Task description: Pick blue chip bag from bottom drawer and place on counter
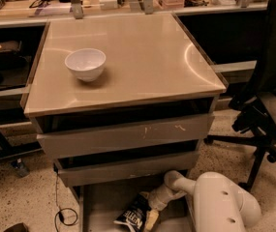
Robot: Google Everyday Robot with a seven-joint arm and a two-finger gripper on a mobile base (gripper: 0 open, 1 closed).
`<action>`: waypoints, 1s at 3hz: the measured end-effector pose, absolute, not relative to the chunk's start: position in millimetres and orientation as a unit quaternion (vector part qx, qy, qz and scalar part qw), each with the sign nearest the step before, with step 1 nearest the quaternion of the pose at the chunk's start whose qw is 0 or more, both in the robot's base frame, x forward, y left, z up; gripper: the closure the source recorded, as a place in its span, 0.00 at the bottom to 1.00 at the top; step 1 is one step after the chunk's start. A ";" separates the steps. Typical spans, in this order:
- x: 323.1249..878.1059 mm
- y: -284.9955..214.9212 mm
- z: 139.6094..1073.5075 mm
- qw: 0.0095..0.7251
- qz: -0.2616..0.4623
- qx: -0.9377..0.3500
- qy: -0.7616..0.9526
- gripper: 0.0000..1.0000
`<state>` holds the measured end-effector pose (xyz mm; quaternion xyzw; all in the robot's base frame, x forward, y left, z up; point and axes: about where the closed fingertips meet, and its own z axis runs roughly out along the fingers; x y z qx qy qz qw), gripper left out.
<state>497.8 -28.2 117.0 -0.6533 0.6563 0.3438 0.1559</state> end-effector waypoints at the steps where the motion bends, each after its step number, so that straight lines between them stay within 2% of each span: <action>1: 497.8 -28.2 117.0 0.156 0.344 -0.653 0.656 0.00; 2: 497.8 -28.1 117.0 0.156 0.344 -0.653 0.656 0.19; 3: 497.7 -28.1 117.0 0.156 0.344 -0.653 0.656 0.42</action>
Offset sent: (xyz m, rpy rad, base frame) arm 0.0000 0.0000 0.0000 0.0000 0.0000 0.0000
